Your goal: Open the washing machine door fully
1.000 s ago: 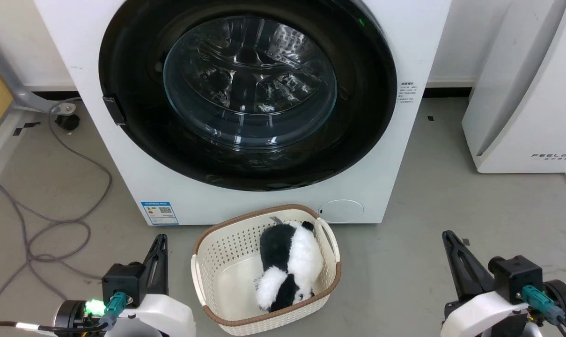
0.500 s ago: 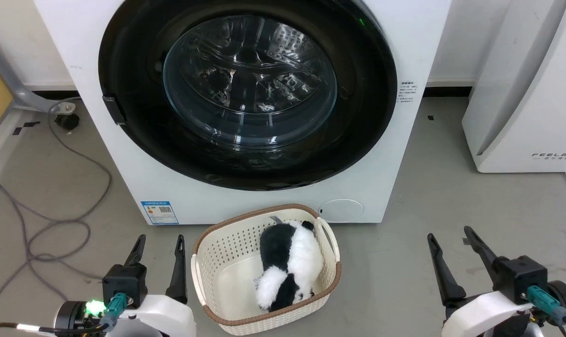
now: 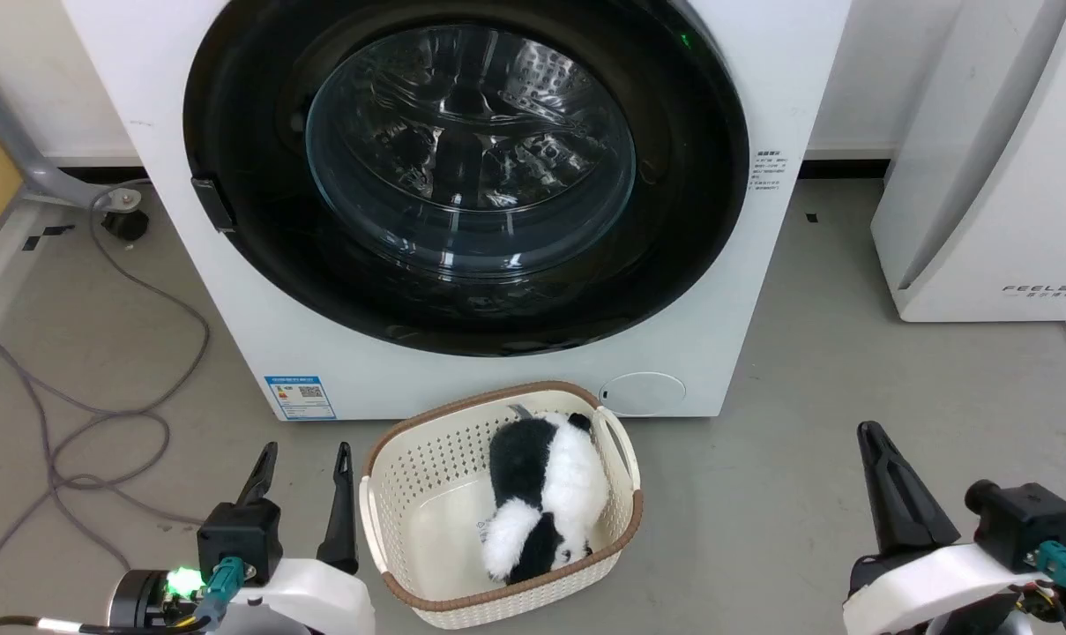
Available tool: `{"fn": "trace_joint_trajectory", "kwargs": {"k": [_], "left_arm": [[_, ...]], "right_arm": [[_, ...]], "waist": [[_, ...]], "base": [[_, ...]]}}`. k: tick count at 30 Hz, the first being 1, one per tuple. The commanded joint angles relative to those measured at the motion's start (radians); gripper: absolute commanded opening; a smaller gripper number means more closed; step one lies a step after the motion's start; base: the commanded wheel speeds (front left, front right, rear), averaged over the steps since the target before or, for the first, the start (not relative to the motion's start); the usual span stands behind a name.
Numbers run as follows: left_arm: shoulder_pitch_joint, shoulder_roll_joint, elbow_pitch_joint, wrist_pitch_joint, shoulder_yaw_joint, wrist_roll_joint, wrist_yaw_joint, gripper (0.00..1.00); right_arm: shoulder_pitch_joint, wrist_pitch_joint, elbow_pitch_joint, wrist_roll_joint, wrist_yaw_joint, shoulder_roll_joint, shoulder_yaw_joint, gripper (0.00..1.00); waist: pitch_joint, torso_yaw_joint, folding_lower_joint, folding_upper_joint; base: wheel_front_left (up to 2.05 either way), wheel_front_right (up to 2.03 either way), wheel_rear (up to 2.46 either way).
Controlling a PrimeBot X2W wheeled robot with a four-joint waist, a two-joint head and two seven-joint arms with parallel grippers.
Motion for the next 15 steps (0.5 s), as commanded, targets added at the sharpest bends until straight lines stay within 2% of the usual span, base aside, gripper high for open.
{"fn": "trace_joint_trajectory", "kwargs": {"k": [1,9,10,15], "left_arm": [[-0.013,0.000,0.003,-0.009,-0.001,-0.007,0.006,1.00],[-0.025,0.000,0.006,-0.026,-0.004,-0.008,0.015,1.00],[-0.032,0.000,0.007,-0.032,-0.005,-0.007,0.017,1.00],[-0.046,0.000,0.007,-0.043,-0.006,-0.007,0.022,1.00]], "right_arm": [[-0.007,-0.009,-0.004,0.032,0.000,0.000,-0.003,0.00],[-0.055,-0.026,0.041,0.215,0.000,0.000,-0.041,0.00],[-0.085,-0.027,0.068,0.304,0.000,0.000,-0.053,0.00],[-0.148,0.008,0.126,0.434,0.000,-0.005,-0.102,0.00]], "waist": [[0.001,0.000,0.0000,0.0000],[0.015,0.002,0.0000,0.0000],[0.024,0.005,0.0000,0.0000],[0.041,0.010,0.0000,0.0000]], "base": [[0.00,0.00,0.00],[0.00,0.00,0.00],[0.00,0.00,0.00],[0.00,0.00,0.00]]}}
